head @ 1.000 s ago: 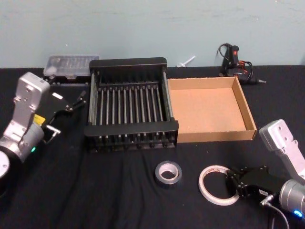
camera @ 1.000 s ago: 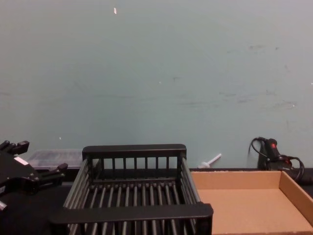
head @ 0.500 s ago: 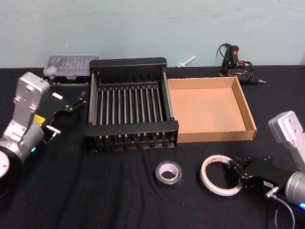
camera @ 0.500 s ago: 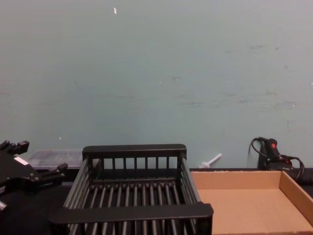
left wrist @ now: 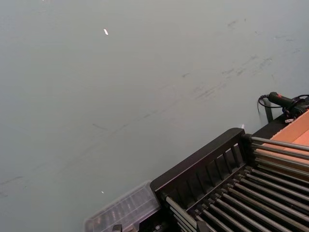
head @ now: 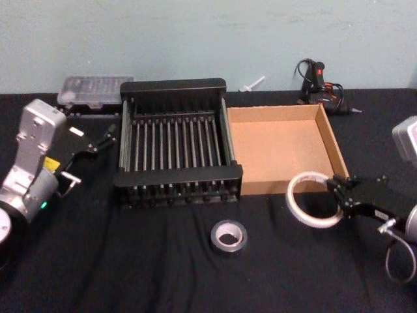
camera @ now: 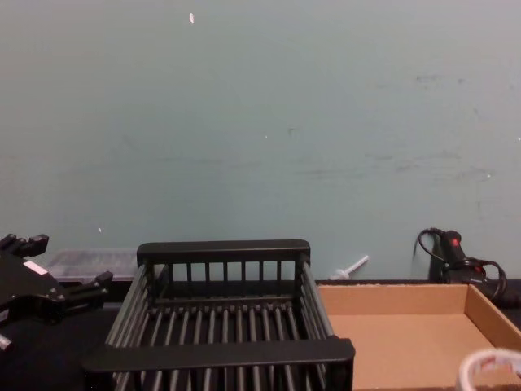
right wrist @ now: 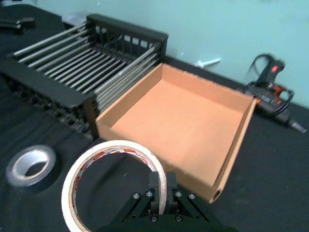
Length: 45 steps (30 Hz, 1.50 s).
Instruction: Pick up the white tape and place it into the black box , Pick up the silver tape and place it into the brown box.
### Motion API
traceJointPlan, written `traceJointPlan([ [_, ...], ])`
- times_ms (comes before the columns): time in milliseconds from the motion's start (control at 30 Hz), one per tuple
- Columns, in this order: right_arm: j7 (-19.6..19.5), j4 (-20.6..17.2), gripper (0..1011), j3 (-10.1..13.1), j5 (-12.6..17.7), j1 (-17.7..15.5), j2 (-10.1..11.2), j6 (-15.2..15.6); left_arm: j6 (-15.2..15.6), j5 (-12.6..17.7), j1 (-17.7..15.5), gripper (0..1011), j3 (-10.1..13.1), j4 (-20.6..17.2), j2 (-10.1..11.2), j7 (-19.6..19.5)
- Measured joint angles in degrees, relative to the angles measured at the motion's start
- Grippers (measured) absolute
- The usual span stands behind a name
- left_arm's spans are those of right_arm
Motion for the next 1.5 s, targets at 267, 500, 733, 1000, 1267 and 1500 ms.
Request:
traceJointPlan([
  [267, 0.14, 2.21, 95, -0.56, -1.14, 5.19, -0.44, -1.17, 0.0, 0.0, 0.0, 1001, 0.0, 0.0, 0.0, 0.0],
  [500, 0.76, 4.72, 95, -2.06, -2.63, 10.18, -1.43, -1.99, 0.0, 0.0, 0.0, 1001, 0.0, 0.0, 0.0, 0.0],
  [733, 2.69, 9.01, 95, -5.41, -4.49, 17.52, -3.49, -2.72, 0.0, 0.0, 0.0, 1001, 0.0, 0.0, 0.0, 0.0],
  [1000, 4.63, 15.16, 95, -9.94, -6.3, 25.28, -7.24, -3.4, 0.0, 0.0, 0.0, 1001, 0.0, 0.0, 0.0, 0.0],
  [1267, 6.28, 22.91, 95, -14.61, -8.1, 33.12, -12.44, -5.07, 0.0, 0.0, 0.0, 1001, 0.0, 0.0, 0.0, 0.0],
  [1500, 7.13, 29.71, 95, -17.6, -9.26, 38.19, -16.97, -7.11, 0.0, 0.0, 0.0, 1001, 0.0, 0.0, 0.0, 0.0],
])
